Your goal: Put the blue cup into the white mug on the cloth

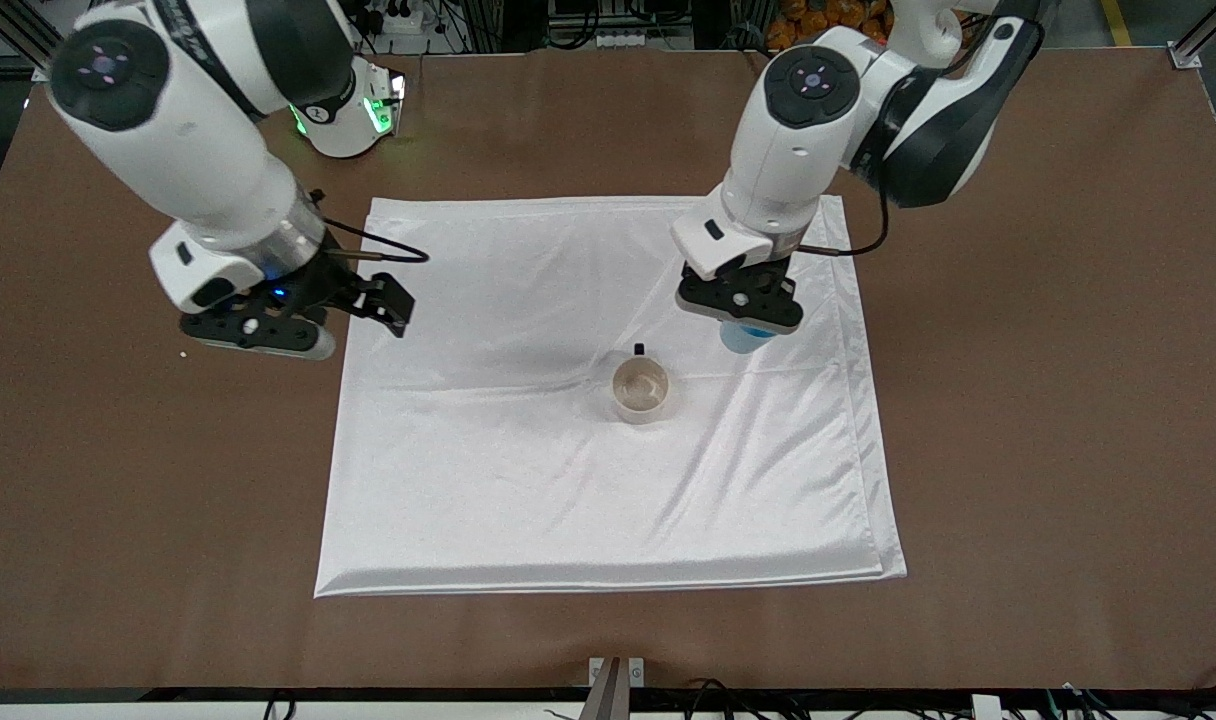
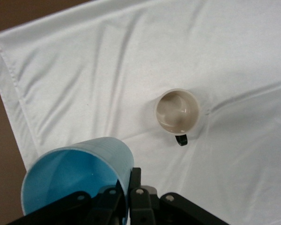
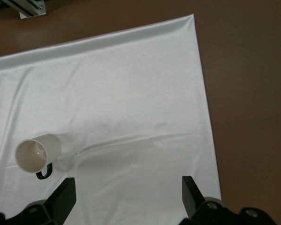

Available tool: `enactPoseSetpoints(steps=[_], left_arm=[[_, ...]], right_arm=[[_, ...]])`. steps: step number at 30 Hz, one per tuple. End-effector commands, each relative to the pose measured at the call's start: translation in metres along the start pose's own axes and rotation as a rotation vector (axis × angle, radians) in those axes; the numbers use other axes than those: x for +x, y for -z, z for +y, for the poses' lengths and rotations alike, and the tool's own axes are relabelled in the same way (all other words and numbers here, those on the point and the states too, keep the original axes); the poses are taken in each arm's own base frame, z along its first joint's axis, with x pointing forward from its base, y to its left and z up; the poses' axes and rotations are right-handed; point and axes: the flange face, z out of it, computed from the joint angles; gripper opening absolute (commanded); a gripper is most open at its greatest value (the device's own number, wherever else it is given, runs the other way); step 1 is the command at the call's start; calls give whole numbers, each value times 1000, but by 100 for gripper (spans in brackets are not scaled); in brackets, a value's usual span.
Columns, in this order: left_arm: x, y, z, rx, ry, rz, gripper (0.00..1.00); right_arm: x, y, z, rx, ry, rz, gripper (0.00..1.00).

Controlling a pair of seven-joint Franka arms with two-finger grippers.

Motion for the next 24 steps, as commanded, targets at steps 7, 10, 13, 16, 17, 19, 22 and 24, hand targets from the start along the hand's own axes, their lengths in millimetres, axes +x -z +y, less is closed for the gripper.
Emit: enactPoseSetpoints(steps=[7, 10, 13, 16, 17, 19, 22, 24], left_arm=[[11, -59, 78, 30, -56, -48, 0], [13, -74, 90, 39, -49, -54, 0], [13, -90, 98, 51, -47, -58, 0], [15, -103, 104, 61, -52, -56, 0], [15, -106, 105, 64, -62, -55, 0], [17, -112, 104, 64, -65, -51, 0], [20, -122, 106, 52, -67, -40, 0], [22, -126, 108, 42, -68, -24, 0]], right_arm=[[14, 41, 106, -7, 44, 9, 100], [19, 46, 133, -21, 2, 10, 100], [23, 52, 157, -22, -38, 17, 100], [20, 50, 171, -28, -26, 10, 100], [18, 49, 179, -31, -17, 4, 100], [15, 48, 194, -32, 18, 1, 100], [17, 49, 213, -31, 67, 0, 100], [18, 51, 221, -32, 86, 0, 100]])
